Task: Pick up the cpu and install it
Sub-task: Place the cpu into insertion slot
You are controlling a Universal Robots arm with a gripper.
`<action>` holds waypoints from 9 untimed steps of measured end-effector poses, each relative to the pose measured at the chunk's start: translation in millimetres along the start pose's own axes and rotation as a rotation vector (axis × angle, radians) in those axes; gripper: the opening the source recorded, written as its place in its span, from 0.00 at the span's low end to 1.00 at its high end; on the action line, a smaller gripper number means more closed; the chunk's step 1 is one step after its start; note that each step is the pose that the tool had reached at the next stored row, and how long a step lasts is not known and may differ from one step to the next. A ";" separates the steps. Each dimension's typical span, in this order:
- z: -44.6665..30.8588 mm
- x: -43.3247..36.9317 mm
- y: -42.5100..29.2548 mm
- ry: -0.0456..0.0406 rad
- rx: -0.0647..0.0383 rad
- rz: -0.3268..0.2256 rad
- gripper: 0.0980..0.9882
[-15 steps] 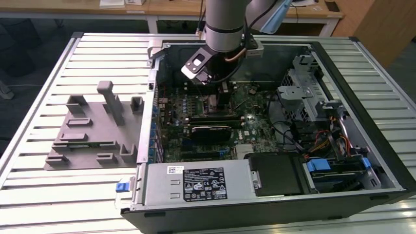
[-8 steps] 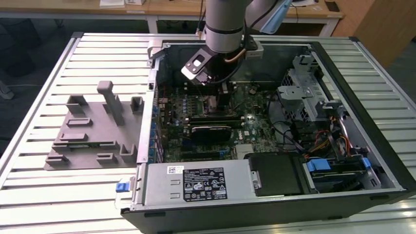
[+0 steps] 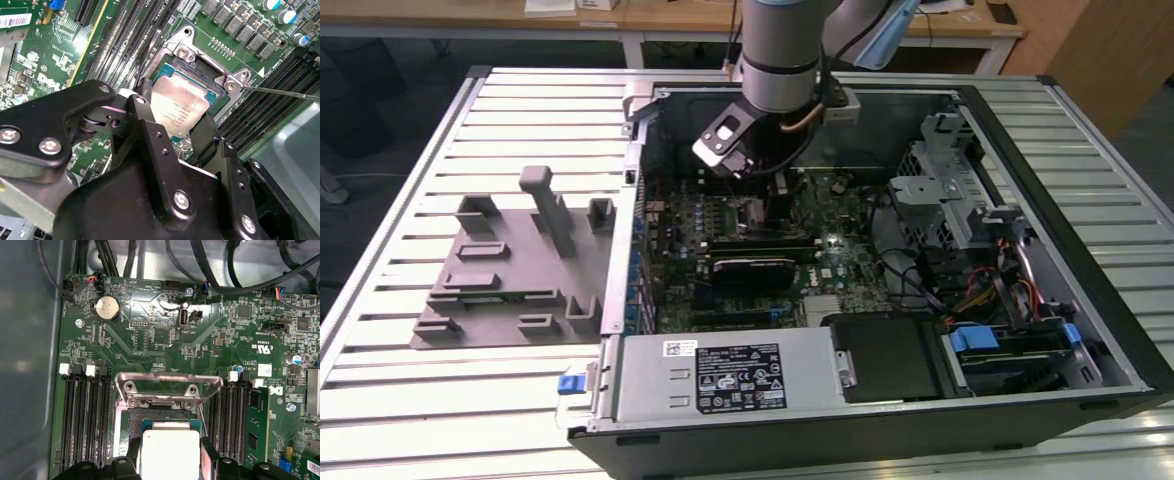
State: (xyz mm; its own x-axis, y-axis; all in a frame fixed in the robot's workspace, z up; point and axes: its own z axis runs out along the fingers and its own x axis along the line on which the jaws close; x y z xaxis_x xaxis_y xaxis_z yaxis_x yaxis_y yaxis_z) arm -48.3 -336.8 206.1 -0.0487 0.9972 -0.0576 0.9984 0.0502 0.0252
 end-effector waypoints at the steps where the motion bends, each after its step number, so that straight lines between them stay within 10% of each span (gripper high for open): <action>1: 0.7 0.3 0.0 0.0001 0.000 0.000 0.50; 9: 4.3 2.4 0.0 0.0001 0.000 0.000 0.50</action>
State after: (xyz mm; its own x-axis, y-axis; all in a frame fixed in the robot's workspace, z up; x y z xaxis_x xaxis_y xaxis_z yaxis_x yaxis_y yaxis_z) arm -48.3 -334.7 201.6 -0.0483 0.9972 -0.0575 0.9984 0.0498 0.0253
